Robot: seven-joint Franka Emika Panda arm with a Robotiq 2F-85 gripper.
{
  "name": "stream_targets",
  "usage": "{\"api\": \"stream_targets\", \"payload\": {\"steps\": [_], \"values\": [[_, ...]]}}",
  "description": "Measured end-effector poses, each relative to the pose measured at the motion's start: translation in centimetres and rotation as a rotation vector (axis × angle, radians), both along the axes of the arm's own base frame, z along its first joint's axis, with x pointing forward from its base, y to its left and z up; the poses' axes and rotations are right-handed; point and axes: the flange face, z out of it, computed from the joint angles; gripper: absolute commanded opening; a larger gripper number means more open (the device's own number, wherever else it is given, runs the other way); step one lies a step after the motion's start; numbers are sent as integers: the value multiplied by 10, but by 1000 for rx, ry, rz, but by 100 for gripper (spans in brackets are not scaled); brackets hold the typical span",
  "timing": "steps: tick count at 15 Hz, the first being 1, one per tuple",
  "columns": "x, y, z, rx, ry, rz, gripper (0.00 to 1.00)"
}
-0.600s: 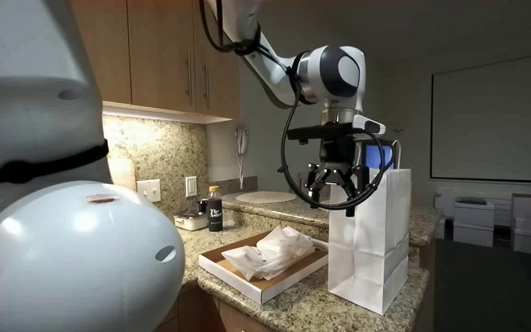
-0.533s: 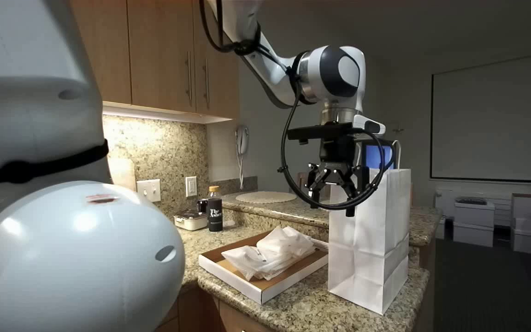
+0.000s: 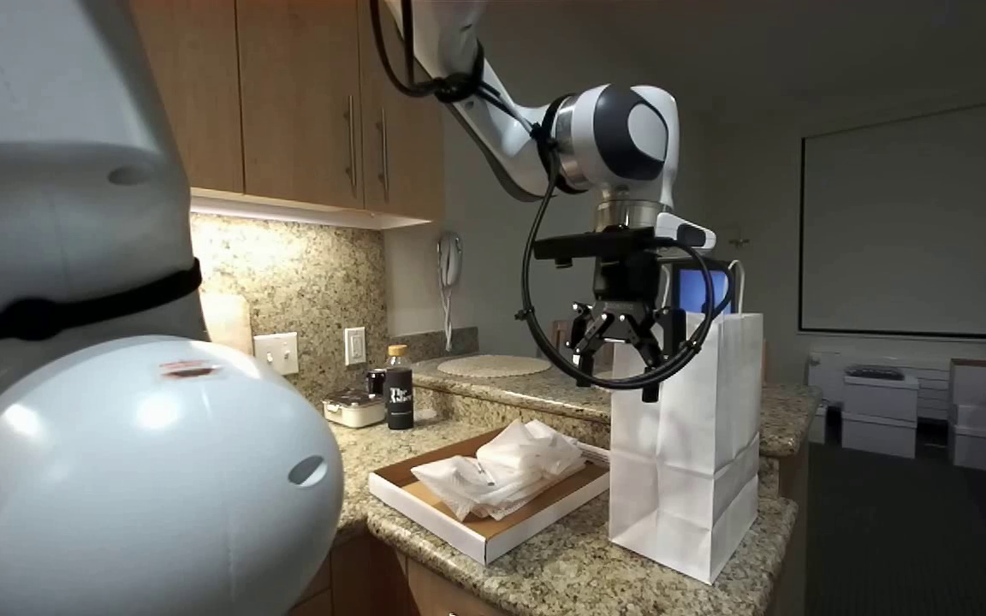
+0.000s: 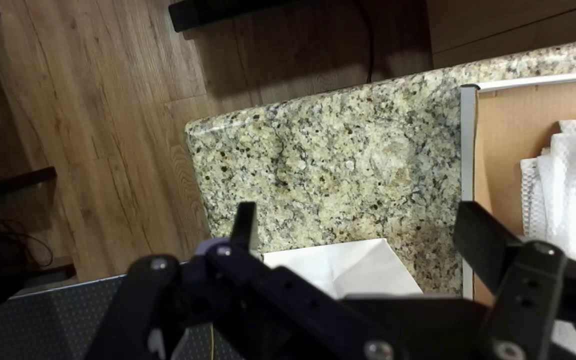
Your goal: Pick the cloths in the box and put them in the bag
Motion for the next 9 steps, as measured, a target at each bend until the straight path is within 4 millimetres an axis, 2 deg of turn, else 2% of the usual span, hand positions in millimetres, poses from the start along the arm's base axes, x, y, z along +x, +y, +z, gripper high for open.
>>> {"api": "stream_targets", "payload": {"steps": [7, 9], "values": [[0, 0, 0, 0, 0, 1, 100], [1, 7, -1, -1, 3, 14, 100]]}}
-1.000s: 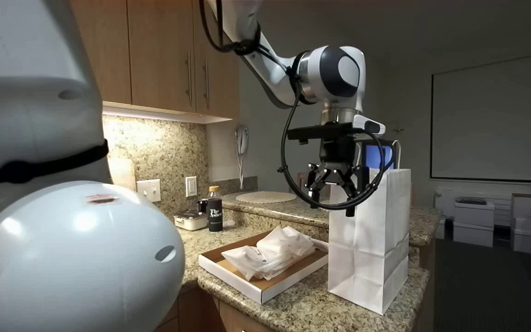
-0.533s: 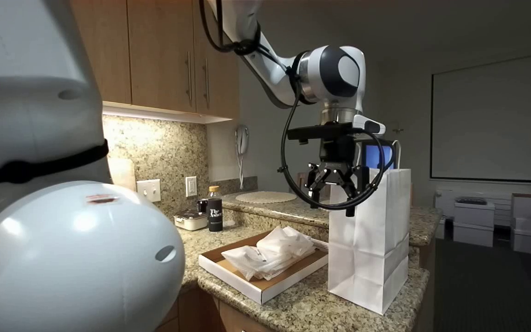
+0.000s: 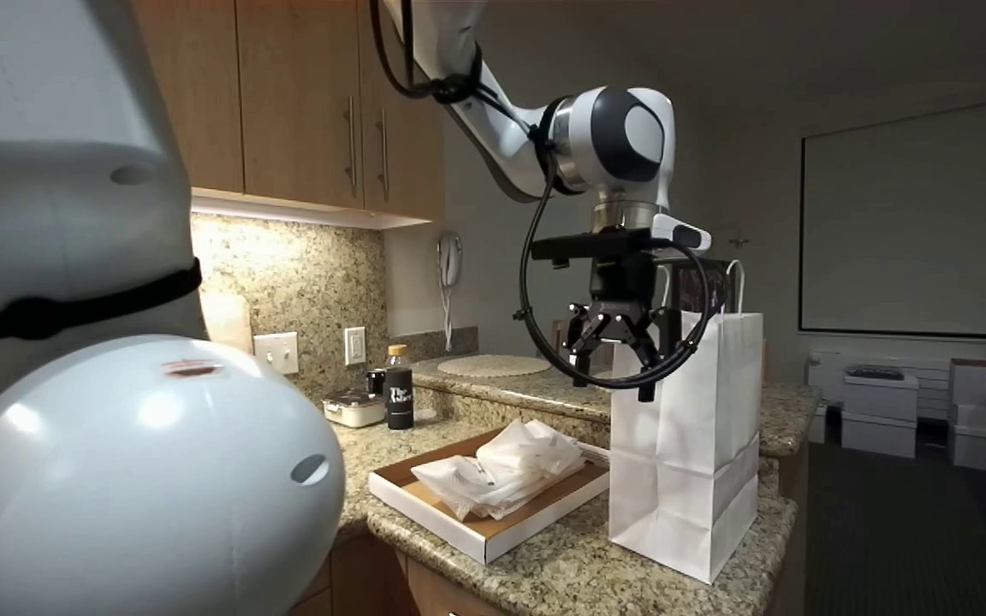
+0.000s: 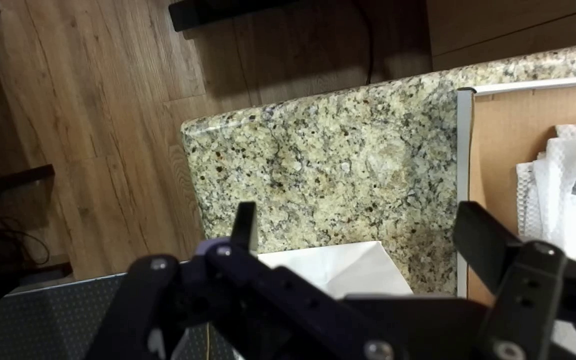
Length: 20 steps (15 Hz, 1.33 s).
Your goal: Pick the cloths in the box and put them in the bag
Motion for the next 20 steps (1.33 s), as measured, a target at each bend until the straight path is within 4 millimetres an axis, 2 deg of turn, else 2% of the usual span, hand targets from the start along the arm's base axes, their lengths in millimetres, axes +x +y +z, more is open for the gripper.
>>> {"api": "stream_targets", "payload": {"steps": [3, 6, 9, 13, 16, 20], "values": [[4, 31, -3, -7, 9, 68, 100], [5, 85, -3, -27, 10, 156, 100], [-5, 157, -2, -57, 25, 255, 100], [-17, 267, -4, -120, 39, 386, 100], [-3, 327, -18, -194, 21, 409, 100], [34, 379, -54, -267, -15, 375, 100]]}}
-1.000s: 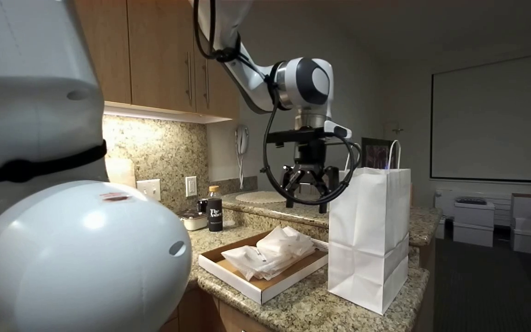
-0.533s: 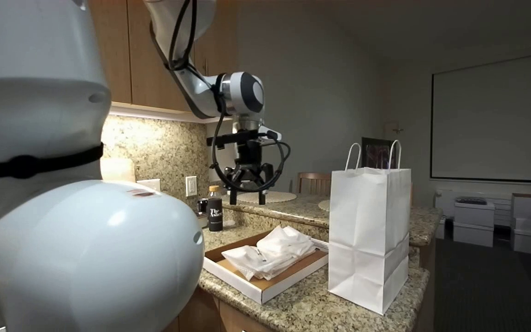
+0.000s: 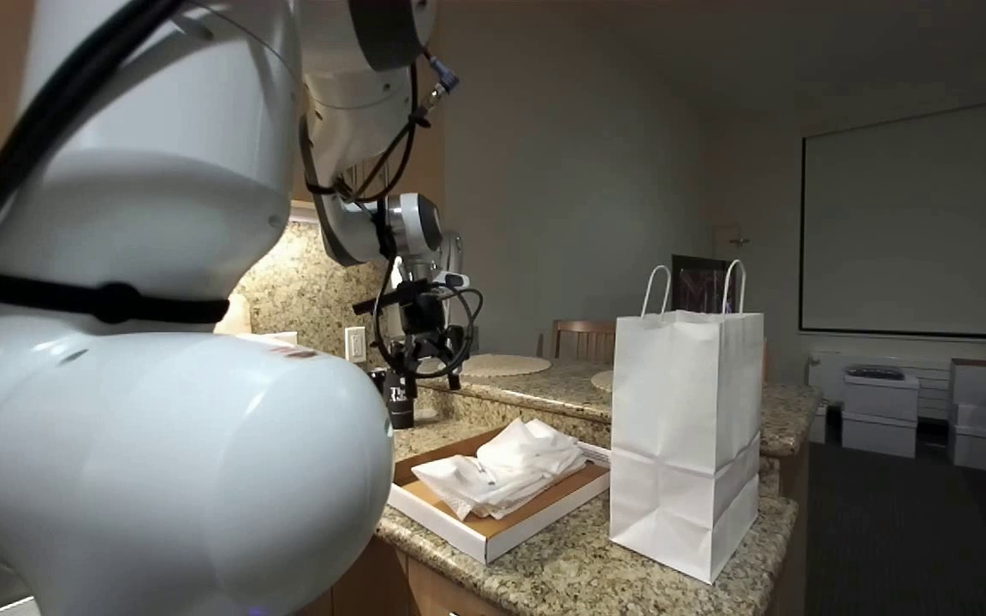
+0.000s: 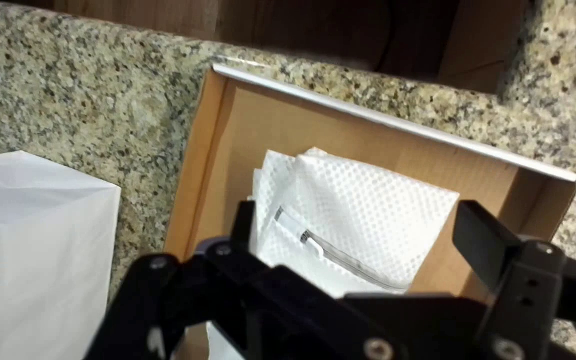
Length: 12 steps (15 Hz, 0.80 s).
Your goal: Pick the cloths in the box and put them in the bag
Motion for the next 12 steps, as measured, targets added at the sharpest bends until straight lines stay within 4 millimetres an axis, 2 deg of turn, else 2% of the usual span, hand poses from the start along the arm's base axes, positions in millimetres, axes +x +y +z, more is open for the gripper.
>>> {"api": "stream_targets", "payload": {"steps": [3, 6, 9, 12], "values": [[25, 28, -36, 18, -9, -49, 100], [44, 45, -79, -6, 10, -103, 100], [60, 53, -124, -50, 26, -166, 100], [74, 52, -155, -97, 43, -211, 100]]}}
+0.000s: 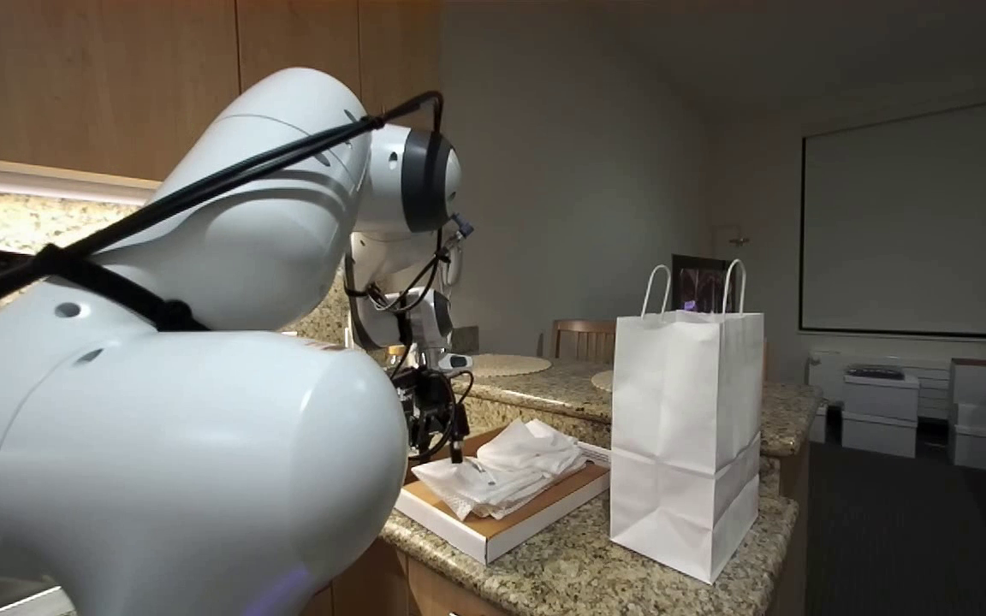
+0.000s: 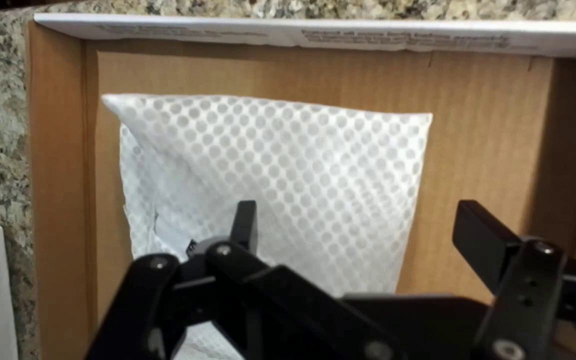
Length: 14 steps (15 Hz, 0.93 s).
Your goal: Pick the cloths in the box and put them in the bag
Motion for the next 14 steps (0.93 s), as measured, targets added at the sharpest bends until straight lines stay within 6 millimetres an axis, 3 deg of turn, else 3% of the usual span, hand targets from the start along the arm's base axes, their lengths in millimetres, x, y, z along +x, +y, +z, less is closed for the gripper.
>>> {"api": "stream_targets", "payload": {"steps": [2, 3, 4, 9, 14], "values": [[9, -5, -11, -34, 22, -22, 100], [14, -9, -13, -51, 35, -33, 75], [18, -12, -14, -67, 47, -44, 74], [28, -22, -17, -127, 124, -87, 39], [30, -24, -35, -137, 220, -109, 9]]}}
